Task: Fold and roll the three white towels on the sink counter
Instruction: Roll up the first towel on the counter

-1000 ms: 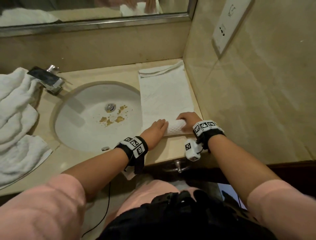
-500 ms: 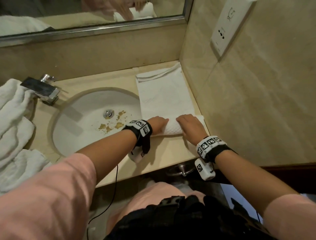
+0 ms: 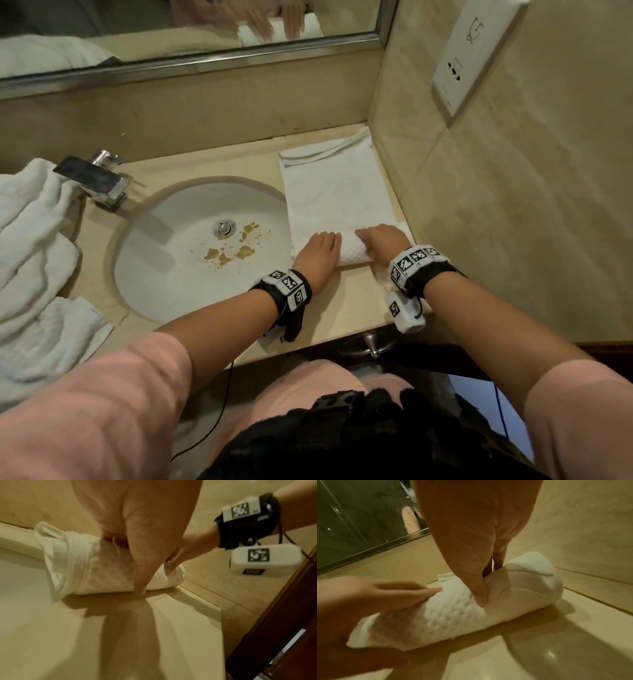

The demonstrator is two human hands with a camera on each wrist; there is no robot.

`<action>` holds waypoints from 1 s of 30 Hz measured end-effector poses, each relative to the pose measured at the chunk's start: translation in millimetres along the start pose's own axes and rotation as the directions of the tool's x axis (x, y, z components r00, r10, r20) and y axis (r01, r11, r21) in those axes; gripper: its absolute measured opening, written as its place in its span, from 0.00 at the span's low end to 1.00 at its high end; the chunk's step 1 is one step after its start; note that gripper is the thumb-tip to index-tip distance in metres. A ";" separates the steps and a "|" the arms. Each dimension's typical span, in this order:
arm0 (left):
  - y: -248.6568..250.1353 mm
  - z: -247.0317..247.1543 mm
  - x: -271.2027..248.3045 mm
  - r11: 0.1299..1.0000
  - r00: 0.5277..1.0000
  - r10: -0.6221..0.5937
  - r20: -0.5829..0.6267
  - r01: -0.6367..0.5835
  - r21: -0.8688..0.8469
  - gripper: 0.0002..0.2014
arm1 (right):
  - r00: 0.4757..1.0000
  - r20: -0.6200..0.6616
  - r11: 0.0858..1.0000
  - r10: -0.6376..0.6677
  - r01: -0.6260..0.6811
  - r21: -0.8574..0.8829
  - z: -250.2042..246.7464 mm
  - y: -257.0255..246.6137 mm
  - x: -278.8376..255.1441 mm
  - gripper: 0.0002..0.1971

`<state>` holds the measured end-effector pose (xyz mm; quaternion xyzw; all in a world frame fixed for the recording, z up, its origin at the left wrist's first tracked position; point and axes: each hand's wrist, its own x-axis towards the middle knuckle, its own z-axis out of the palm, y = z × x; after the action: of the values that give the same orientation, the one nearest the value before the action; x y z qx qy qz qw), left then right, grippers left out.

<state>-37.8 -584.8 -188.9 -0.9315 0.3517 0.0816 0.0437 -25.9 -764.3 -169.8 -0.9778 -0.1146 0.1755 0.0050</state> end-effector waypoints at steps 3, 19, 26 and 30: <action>2.1 -4.4 9.3 1.000 1.000 -0.009 0.000 0.009 -0.004 0.26 | 0.996 0.089 1.000 0.007 -0.005 -0.016 -7.8 3.1 9.1 0.13; -48.6 -40.1 57.4 0.916 0.933 0.046 0.358 0.103 -0.387 0.24 | 0.987 -0.144 0.996 0.071 -0.063 0.058 9.3 1.8 -0.1 0.21; -50.3 -44.0 60.7 0.914 0.904 0.044 0.425 0.136 -0.383 0.26 | 0.989 0.111 0.993 0.100 -0.107 0.052 -27.0 10.0 23.7 0.23; -34.2 -38.5 52.2 0.961 0.971 0.028 0.236 0.039 -0.275 0.22 | 0.980 0.174 0.975 0.092 -0.124 0.182 -32.2 21.7 40.9 0.22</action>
<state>28.1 -598.4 -159.7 -0.9129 0.3262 0.2410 -0.0454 27.3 -775.2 -154.6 -0.9597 -0.0436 0.2660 0.0801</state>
